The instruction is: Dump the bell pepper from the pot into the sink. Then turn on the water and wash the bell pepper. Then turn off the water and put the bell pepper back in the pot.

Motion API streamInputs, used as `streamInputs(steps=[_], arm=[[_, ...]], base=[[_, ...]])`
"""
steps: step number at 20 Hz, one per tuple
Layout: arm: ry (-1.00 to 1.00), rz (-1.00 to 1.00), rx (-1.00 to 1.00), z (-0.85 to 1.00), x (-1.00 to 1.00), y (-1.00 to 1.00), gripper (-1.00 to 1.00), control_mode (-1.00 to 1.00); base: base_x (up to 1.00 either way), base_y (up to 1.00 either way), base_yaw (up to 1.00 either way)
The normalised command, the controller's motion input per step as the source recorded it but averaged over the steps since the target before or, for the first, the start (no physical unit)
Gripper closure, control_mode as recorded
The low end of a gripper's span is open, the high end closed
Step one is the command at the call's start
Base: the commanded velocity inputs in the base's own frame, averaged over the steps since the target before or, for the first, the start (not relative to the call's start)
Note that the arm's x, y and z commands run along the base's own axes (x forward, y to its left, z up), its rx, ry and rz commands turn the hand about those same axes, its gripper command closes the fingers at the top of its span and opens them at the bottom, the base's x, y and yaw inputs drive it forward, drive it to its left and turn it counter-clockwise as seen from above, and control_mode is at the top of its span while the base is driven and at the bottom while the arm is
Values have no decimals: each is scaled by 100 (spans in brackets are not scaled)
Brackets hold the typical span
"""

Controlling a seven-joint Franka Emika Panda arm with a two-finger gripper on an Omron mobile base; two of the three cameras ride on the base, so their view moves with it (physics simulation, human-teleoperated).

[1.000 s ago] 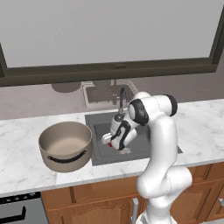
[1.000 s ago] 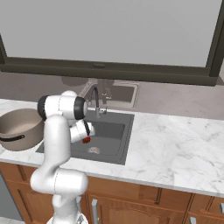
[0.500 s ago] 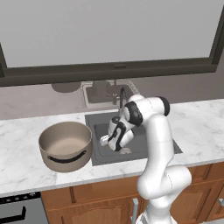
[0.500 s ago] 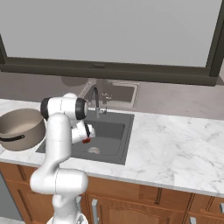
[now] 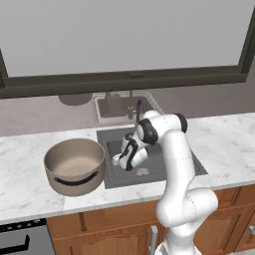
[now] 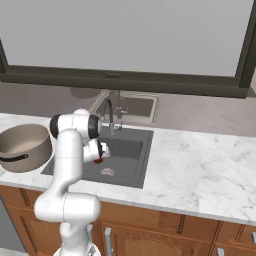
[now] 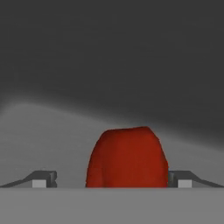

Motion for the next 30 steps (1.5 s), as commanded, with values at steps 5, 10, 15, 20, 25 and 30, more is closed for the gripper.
streamInputs(steps=[5,10,15,20,25,30], arm=[[5,0,0,-24,25,0,-100,-100],[8,0,0,-30,4,0,-100,-100],[10,0,0,-34,0,0,100,-100],[10,0,0,-25,0,0,100,-100],[1,0,0,7,-24,0,100,-100],[-14,0,0,82,-75,0,100,-100]], base=[[0,0,0],[0,0,0],[0,0,0],[0,0,0],[0,0,0],[0,0,0]])
